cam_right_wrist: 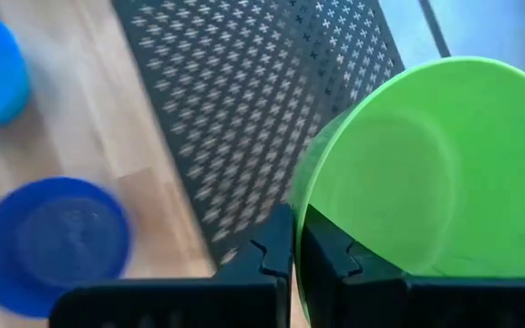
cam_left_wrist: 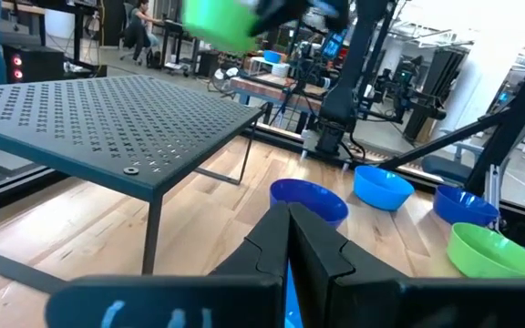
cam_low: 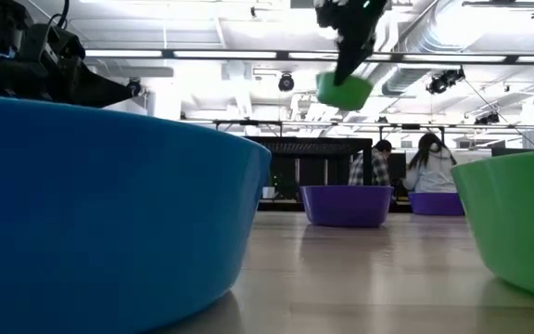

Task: Pick & Place Mini bowls
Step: Put the middle right green bowl on the shelf

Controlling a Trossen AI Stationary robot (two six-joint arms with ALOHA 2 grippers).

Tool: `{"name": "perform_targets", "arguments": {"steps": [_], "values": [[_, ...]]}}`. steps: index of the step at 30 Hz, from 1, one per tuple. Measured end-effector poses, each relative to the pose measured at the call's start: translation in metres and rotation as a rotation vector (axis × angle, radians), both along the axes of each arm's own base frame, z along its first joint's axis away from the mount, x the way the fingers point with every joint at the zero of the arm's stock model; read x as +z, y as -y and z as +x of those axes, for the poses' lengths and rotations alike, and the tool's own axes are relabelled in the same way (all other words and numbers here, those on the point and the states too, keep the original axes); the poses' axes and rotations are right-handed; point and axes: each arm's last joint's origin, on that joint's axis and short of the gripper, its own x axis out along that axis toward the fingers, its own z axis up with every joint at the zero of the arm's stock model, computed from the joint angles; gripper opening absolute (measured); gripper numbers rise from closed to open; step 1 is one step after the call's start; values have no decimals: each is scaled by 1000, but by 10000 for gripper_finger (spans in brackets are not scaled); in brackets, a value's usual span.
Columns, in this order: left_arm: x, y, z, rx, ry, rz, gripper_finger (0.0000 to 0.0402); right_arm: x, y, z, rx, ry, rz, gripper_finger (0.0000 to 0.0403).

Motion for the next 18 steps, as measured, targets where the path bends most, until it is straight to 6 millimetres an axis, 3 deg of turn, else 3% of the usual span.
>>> {"name": "perform_targets", "arguments": {"steps": [4, 8, 12, 18], "values": [[0, 0, 0, 0, 0, 0, 3, -11, 41, 12, 70, -55, 15, 6], [0, 0, 0, 0, 0, 0, 3, -24, 68, 18, 105, -123, 24, 3], [0, 0, 0, 0, 0, 0, 3, -35, 83, 22, 137, -147, 47, 3], [0, 0, 0, 0, 0, 0, 3, -46, 88, 17, 145, -182, 75, 5]]}}
